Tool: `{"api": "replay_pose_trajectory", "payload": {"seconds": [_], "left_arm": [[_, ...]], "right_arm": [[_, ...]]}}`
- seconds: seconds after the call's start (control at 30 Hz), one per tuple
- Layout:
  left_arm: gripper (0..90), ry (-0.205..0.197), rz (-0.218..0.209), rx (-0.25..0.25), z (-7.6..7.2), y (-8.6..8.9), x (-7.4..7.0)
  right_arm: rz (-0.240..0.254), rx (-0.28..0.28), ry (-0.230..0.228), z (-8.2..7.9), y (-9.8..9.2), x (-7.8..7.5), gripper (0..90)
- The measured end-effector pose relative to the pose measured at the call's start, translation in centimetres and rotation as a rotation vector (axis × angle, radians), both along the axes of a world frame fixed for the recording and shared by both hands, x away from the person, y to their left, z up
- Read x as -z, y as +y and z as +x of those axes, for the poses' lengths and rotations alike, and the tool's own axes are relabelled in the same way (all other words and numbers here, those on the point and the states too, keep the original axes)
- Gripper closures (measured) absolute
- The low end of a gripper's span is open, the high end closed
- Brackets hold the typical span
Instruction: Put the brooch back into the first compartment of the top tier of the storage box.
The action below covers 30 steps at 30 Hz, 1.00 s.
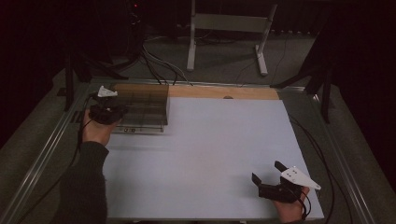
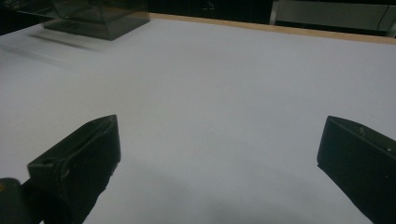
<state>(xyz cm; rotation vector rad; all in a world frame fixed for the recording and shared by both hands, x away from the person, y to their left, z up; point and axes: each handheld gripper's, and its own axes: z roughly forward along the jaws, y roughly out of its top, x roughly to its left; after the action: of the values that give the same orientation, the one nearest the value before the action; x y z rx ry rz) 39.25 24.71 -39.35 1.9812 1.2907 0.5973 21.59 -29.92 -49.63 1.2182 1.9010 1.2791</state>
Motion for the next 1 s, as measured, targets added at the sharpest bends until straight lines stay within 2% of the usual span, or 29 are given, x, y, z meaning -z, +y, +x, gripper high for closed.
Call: {"api": "replay_pose_trajectory", "payload": {"seconds": [0.23, 1.0], "left_arm": [[81.2, 0.016, 0.018, -0.018, 0.1, 0.6, 0.5], [81.2, 0.023, 0.007, -0.075, 0.0, 2.4, 1.7]], "right_arm": [[0.0, 0.0, 0.001, 0.0, 0.0, 0.0, 0.0], [-0.002, -0.001, 0.002, 0.0, 0.0, 0.0, 0.0]]}}
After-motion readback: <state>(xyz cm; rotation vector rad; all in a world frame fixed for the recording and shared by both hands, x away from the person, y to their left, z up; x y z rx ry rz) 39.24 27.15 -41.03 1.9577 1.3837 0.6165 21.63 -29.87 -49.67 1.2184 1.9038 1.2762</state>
